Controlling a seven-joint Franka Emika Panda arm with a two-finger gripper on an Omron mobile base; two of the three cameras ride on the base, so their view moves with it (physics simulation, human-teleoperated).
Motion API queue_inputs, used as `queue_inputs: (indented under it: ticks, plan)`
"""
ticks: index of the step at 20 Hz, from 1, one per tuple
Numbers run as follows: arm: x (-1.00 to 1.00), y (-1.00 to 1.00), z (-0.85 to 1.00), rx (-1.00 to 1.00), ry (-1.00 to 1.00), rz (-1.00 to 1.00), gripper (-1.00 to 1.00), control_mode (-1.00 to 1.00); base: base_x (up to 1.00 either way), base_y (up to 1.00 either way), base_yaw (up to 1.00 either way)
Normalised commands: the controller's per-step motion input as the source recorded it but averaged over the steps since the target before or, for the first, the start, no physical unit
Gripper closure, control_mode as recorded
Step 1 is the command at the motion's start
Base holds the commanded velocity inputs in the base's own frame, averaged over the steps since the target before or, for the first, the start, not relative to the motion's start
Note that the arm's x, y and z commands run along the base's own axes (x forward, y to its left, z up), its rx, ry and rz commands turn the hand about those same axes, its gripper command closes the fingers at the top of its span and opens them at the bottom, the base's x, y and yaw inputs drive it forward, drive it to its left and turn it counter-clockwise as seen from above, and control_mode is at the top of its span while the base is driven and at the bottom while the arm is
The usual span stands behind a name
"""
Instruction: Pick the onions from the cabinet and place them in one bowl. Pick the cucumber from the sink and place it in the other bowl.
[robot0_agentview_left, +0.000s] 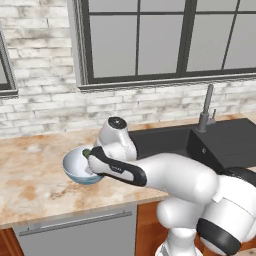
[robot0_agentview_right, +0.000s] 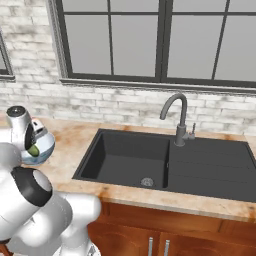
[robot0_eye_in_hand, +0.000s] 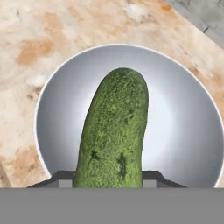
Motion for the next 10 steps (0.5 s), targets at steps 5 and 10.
queue_inputs:
  ticks: [5, 10]
  plan:
    - [0.30, 0.35, 0.13, -0.10, 0.13, -0.01, 1.00, -1.00, 0.00, 0.00, 0.00]
    - [0.33, 0.10, -0.04, -0.10, 0.21, 0.00, 1.00, -1.00, 0.00, 0.00, 0.00]
